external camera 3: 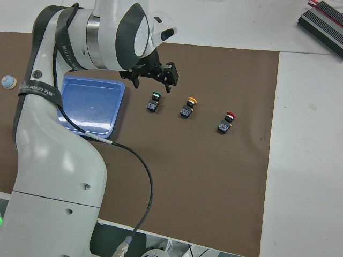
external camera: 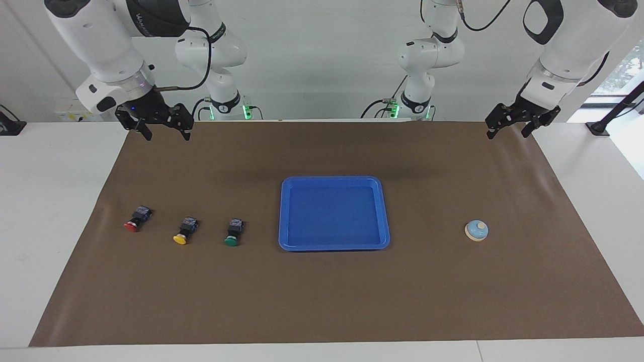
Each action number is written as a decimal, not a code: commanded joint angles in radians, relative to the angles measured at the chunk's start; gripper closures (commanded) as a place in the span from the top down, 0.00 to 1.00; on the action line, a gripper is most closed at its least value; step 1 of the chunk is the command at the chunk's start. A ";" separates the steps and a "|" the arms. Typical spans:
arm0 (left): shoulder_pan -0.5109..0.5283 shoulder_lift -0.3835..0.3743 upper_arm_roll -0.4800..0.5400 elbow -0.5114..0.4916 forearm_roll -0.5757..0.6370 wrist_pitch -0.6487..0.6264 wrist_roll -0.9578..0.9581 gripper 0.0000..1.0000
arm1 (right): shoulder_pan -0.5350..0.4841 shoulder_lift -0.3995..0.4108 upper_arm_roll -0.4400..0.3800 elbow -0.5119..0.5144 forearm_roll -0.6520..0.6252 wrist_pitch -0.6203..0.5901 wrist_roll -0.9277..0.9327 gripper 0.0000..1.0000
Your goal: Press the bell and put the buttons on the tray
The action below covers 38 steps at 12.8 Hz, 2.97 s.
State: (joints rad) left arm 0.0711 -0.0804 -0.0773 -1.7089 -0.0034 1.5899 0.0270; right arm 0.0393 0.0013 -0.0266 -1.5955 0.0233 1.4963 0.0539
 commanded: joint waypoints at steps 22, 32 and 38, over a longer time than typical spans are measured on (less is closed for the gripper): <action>-0.002 0.367 0.005 -0.044 0.000 0.498 0.008 0.00 | -0.015 -0.015 0.016 -0.004 0.015 -0.018 -0.019 1.00; 0.006 0.464 0.010 -0.152 0.013 0.697 -0.005 0.00 | -0.022 -0.015 0.017 -0.003 0.015 -0.018 -0.022 1.00; 0.006 0.345 0.010 -0.064 0.014 0.457 0.001 0.33 | -0.022 -0.017 0.016 -0.003 0.017 -0.019 -0.016 1.00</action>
State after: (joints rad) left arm 0.0728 0.3560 -0.0682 -1.7827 -0.0021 2.1499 0.0270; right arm 0.0340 -0.0029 -0.0220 -1.5955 0.0234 1.4924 0.0539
